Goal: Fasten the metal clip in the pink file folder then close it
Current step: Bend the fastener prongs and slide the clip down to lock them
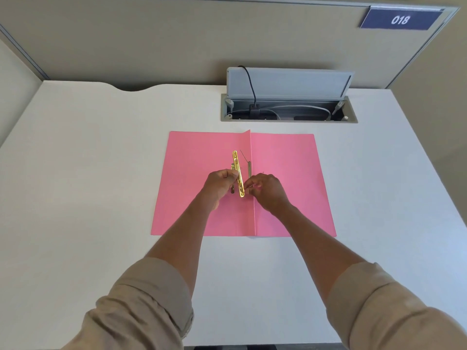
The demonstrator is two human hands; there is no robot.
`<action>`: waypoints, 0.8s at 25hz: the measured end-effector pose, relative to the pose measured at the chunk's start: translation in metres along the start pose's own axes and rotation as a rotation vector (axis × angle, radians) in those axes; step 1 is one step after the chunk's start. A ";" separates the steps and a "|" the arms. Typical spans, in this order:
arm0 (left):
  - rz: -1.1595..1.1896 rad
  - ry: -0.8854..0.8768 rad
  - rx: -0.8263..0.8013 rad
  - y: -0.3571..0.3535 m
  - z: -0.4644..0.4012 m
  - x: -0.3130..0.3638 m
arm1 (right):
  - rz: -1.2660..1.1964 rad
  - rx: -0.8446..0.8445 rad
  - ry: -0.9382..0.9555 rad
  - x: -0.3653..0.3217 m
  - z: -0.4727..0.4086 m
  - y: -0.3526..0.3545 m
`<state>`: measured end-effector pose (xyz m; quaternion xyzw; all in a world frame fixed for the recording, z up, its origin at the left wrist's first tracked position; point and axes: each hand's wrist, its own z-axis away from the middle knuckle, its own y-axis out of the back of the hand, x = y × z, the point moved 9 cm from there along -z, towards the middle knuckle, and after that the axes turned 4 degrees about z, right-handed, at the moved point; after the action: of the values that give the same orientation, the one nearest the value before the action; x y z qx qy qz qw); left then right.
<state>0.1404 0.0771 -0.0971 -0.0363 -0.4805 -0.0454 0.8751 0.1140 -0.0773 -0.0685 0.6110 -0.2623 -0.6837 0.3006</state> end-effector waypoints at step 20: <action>-0.016 -0.041 0.029 -0.009 -0.001 0.005 | -0.198 0.014 -0.082 0.009 -0.005 0.017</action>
<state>0.1430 0.0677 -0.0938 -0.0205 -0.4991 -0.0447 0.8651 0.1195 -0.0955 -0.0625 0.6076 -0.2174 -0.7326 0.2165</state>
